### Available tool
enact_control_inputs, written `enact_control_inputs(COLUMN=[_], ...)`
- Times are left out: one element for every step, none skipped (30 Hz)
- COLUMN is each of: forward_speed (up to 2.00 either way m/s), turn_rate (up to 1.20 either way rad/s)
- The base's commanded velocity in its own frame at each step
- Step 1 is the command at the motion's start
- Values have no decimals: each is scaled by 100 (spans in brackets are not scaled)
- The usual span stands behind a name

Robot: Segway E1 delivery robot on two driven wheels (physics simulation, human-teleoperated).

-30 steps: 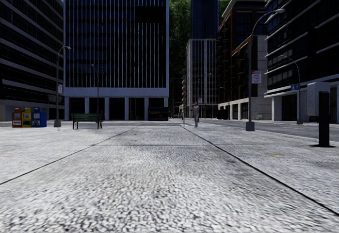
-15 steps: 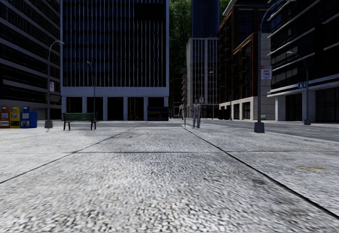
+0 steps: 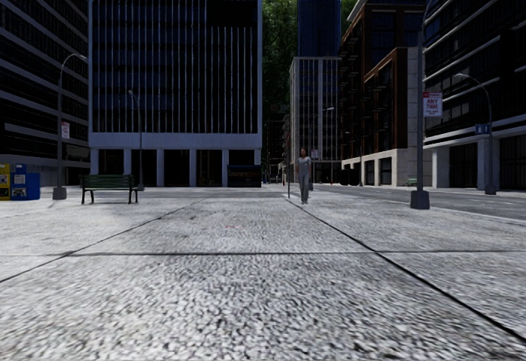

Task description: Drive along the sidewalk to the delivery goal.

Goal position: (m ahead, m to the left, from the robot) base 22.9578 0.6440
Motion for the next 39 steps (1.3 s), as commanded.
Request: enact_control_inputs(forward_speed=[200,200,200,200,200,200,200,200,200,200,200,200,200,200,200,200,200,200,200,200,200,200,200,200,200,200,200,200,200,200,200,200,200,200,200,200,200,200,200], turn_rate=[0,0,0,0,0,0,0,0,0,0,0,0,0,0,0,0,0,0,0,0,0,-66,-66,-120,-120,-120,-120,-120,-120,-120,-120,-120,-120,-120,-109,-102,-9,0,0])
